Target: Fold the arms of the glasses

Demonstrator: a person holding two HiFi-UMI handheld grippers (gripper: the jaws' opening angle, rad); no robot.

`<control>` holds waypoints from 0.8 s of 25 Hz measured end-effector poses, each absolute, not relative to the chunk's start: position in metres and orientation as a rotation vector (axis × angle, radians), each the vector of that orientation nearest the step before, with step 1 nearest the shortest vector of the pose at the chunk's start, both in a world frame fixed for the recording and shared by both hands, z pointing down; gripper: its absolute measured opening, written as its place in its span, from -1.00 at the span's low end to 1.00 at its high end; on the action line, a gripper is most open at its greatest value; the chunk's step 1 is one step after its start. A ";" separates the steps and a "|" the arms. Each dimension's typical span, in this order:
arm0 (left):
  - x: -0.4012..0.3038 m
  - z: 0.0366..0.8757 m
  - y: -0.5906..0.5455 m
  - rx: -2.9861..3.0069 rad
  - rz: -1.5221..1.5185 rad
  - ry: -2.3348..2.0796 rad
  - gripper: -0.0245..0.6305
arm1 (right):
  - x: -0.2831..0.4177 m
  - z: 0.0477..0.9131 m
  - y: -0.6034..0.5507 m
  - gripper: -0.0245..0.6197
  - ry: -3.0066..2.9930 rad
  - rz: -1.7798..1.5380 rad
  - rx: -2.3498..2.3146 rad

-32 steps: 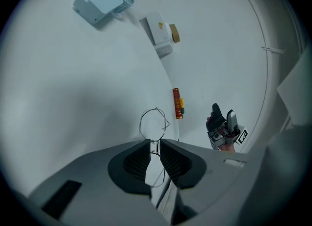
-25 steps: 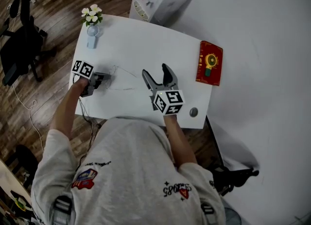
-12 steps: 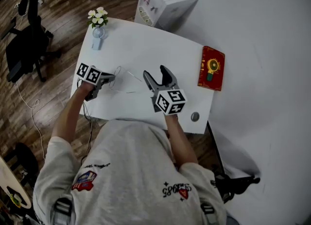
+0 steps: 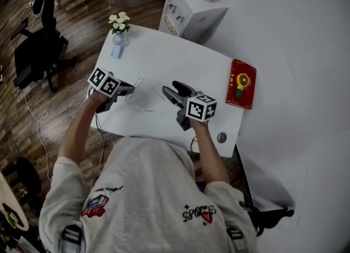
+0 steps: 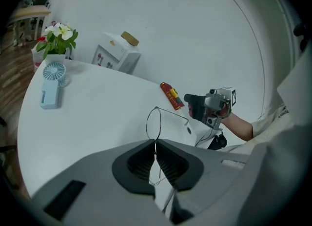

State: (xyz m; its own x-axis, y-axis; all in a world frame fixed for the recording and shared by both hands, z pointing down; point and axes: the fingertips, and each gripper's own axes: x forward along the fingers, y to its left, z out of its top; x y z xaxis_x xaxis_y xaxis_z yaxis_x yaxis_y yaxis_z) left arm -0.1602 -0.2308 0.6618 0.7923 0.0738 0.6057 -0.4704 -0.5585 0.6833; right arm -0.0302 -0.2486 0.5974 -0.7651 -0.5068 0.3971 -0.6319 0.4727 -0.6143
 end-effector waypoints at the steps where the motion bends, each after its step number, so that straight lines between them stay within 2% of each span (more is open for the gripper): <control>1: -0.159 0.659 -0.228 2.056 0.747 -0.284 -0.88 | -0.034 0.601 -0.244 -0.21 -2.547 1.214 0.942; 9: -0.148 0.647 -0.210 2.095 0.789 -0.219 -0.88 | -0.064 0.617 -0.202 -0.41 -2.461 1.465 0.530; 17: -0.141 0.643 -0.207 2.118 0.827 -0.181 -0.88 | -0.063 0.617 -0.195 -0.74 -2.416 1.510 0.473; 20: -0.136 0.639 -0.206 2.125 0.828 -0.180 -0.88 | -0.066 0.615 -0.192 -0.80 -2.419 1.501 0.457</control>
State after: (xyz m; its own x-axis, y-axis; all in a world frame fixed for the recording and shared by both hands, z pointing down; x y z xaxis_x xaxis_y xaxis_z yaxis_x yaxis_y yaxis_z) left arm -0.1363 -0.2062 0.6388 0.7725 0.1518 0.6166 -0.3941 -0.6469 0.6529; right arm -0.0659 -0.1923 0.6147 -0.9174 -0.1289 0.3764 -0.3945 0.4177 -0.8185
